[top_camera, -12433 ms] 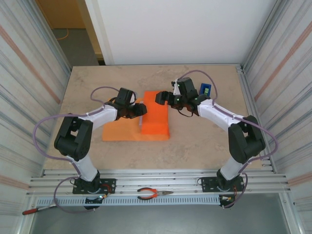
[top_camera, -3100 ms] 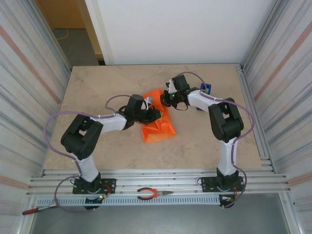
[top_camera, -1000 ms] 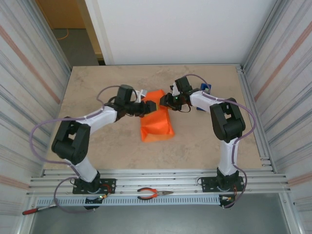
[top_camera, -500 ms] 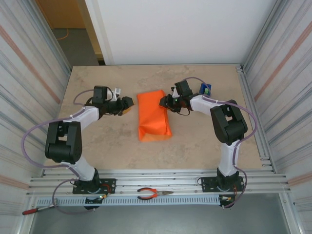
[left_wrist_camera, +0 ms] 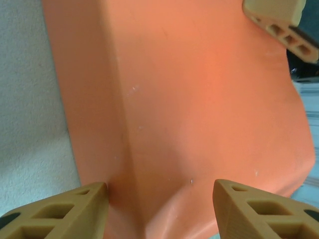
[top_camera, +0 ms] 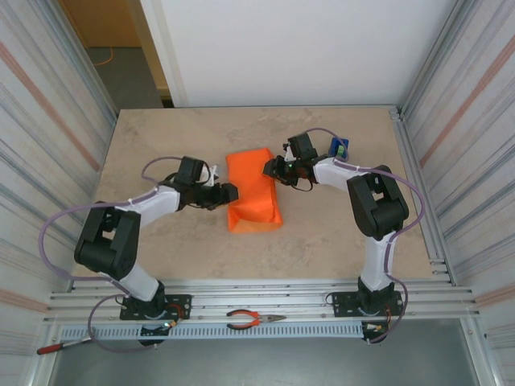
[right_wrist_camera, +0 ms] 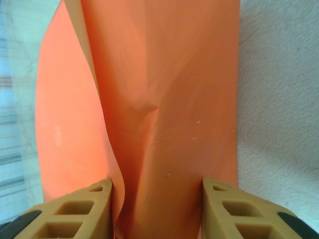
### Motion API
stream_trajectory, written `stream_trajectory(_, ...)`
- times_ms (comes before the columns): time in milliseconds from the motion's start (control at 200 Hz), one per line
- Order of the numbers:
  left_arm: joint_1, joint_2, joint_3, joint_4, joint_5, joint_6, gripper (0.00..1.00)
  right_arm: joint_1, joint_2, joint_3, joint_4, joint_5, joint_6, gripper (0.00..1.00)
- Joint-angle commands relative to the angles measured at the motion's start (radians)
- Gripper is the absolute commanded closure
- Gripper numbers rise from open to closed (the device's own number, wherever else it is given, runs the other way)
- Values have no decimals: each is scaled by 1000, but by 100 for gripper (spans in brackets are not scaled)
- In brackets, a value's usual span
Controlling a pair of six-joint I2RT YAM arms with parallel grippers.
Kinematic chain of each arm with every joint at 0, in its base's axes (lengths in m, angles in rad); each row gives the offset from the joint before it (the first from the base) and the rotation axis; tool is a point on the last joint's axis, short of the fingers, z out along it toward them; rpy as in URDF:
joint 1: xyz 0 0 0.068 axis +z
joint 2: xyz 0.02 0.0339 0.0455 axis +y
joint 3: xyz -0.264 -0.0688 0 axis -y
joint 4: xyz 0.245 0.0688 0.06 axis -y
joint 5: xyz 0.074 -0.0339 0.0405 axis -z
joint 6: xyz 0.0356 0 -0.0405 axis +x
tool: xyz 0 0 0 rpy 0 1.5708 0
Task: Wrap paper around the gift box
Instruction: Second fold the wrapping paper around the gift box.
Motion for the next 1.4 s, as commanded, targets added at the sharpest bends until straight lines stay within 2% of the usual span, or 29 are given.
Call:
stream_trajectory(0, -45, -42, 12, -122, -115, 96, 42, 18, 28, -44, -91, 52, 42, 62)
stream_trajectory(236, -120, -24, 76, -285, -234, 211, 42, 20, 33, -45, -83, 44, 49, 62)
stream_trajectory(416, -108, -51, 130, -314, -238, 235, 40, 20, 33, -46, -83, 43, 49, 62)
stream_trajectory(591, 8, -80, 161, -224, -111, 169, 37, 19, 34, -51, -81, 42, 50, 62)
stream_trajectory(777, 135, 3, 173, -66, 62, 53, 35, 21, 37, -54, -77, 43, 51, 62)
stream_trajectory(1062, 133, 168, 238, -7, 119, 42, 35, 21, 43, -64, -76, 40, 51, 63)
stream_trajectory(1393, 80, 216, 224, 29, 112, 68, 33, 24, 50, -60, -76, 36, 51, 63)
